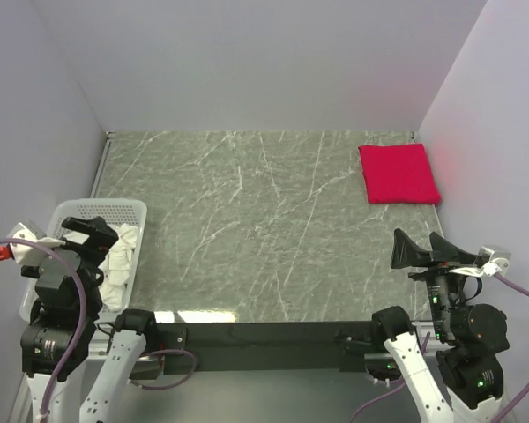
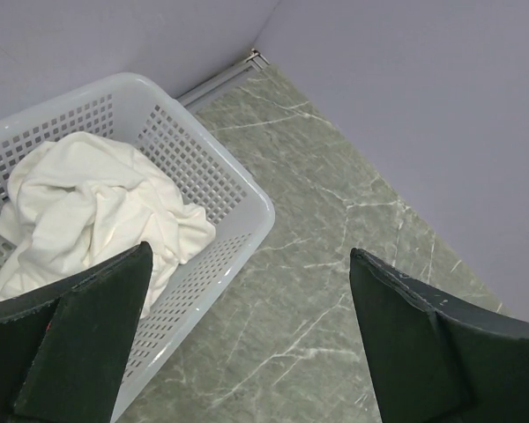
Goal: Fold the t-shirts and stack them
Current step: Grab the tshirt from the pile
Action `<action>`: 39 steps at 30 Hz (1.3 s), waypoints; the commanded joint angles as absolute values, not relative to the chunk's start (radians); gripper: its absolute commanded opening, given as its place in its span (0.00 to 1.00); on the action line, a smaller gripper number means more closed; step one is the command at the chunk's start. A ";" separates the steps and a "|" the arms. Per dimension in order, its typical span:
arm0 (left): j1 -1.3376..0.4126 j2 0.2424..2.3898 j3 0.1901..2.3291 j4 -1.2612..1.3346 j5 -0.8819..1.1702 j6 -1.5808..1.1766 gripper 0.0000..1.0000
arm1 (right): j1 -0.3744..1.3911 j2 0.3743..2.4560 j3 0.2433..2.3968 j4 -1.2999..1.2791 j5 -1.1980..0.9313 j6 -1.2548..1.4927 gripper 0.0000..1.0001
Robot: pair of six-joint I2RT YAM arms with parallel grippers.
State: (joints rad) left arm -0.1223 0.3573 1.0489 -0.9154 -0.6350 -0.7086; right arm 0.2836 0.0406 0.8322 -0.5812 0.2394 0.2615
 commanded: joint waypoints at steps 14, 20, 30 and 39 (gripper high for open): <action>-0.124 0.837 0.974 -0.879 -0.486 -0.778 0.99 | 0.291 0.135 0.807 -0.535 0.075 0.336 1.00; 0.019 1.009 0.940 -0.810 -0.502 -0.770 0.99 | 0.291 0.146 0.792 -0.534 0.003 0.354 1.00; 0.342 1.167 0.839 -0.644 -0.356 -0.745 1.00 | 0.291 0.146 0.810 -0.555 0.003 0.337 1.00; 0.393 1.247 0.753 -0.561 -0.290 -0.772 0.64 | 0.291 0.155 0.802 -0.575 -0.017 0.345 1.00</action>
